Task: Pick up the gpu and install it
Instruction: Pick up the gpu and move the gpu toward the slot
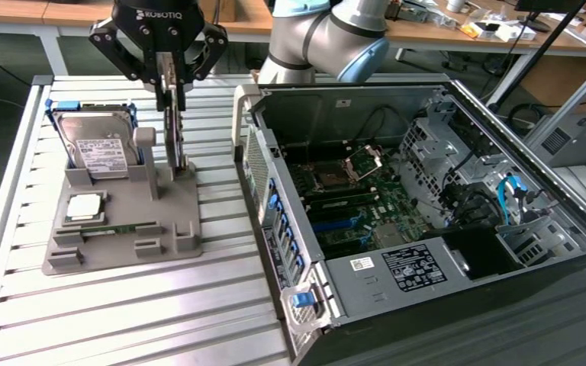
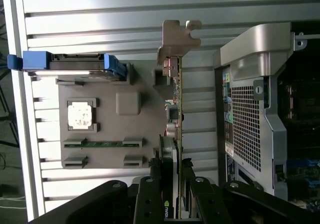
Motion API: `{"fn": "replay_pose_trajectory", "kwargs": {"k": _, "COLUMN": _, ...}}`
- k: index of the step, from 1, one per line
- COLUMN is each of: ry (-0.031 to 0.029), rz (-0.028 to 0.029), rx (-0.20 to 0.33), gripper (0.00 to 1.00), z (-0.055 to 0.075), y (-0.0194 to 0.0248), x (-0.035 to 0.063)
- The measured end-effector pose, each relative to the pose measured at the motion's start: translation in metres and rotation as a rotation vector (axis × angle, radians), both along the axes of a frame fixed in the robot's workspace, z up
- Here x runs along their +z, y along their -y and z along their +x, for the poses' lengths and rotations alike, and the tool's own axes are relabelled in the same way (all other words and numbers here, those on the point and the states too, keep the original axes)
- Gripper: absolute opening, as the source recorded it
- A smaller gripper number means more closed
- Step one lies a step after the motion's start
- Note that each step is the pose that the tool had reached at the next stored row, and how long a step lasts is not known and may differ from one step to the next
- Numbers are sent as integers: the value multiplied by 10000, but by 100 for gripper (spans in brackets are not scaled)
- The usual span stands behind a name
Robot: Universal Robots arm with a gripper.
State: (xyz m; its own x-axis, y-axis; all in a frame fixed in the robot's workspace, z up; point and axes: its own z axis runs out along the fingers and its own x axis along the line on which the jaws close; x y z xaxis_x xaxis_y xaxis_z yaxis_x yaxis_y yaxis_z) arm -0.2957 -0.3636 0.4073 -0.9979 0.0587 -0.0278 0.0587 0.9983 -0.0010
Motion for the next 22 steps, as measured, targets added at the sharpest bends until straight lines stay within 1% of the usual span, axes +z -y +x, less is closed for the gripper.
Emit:
{"fn": "replay_pose_trajectory", "kwargs": {"k": 12, "ry": 0, "rz": 0, "rx": 0, "gripper": 27, "z": 0, "y": 0, "x": 85}}
{"fn": "replay_pose_trajectory", "kwargs": {"k": 22, "ry": 1, "rz": 0, "rx": 0, "gripper": 27, "z": 0, "y": 0, "x": 130}}
